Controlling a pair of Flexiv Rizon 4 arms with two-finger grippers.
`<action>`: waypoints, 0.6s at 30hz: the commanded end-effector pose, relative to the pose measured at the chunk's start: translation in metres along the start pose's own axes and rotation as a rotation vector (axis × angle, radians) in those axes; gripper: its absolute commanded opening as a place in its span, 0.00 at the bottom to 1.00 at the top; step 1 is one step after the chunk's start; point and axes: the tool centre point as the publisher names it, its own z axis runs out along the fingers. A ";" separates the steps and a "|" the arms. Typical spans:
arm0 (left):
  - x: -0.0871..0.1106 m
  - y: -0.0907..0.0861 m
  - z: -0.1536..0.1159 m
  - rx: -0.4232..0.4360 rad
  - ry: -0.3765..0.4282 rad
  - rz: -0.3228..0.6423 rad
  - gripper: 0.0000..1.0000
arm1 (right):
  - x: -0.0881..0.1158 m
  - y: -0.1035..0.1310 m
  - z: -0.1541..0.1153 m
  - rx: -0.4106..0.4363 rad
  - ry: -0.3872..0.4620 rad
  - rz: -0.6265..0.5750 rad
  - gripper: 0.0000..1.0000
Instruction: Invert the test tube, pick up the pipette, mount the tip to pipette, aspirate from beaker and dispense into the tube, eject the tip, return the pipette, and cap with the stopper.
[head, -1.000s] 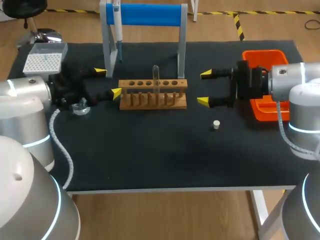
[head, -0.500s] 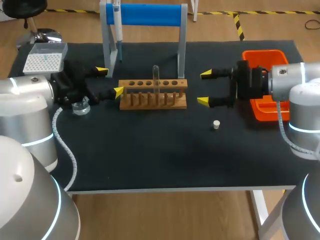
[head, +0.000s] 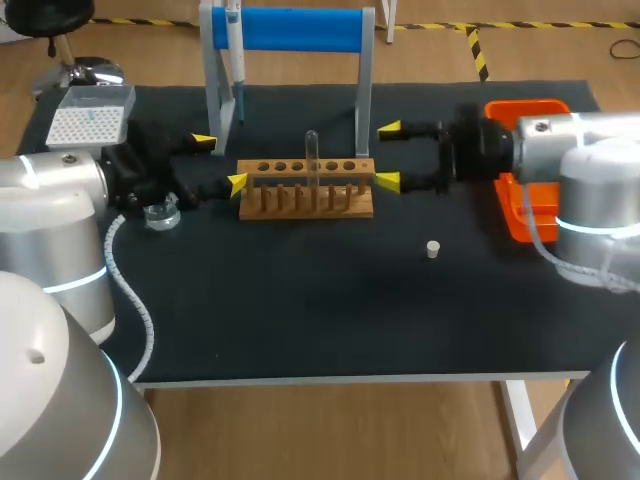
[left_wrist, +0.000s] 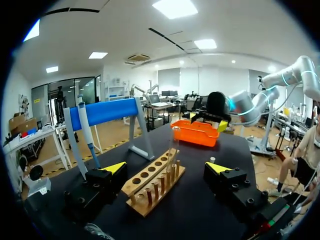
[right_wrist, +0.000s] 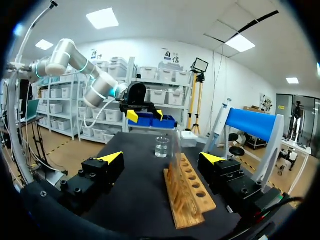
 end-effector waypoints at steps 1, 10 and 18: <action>0.000 0.001 0.001 0.002 -0.001 0.000 1.00 | -0.021 -0.006 0.022 -0.038 0.101 0.011 1.00; 0.000 0.001 0.001 0.002 -0.001 0.000 1.00 | -0.021 -0.005 0.054 -0.052 0.177 0.020 1.00; 0.000 0.001 0.001 0.002 -0.001 0.000 1.00 | -0.027 -0.007 0.077 -0.061 0.207 0.028 0.94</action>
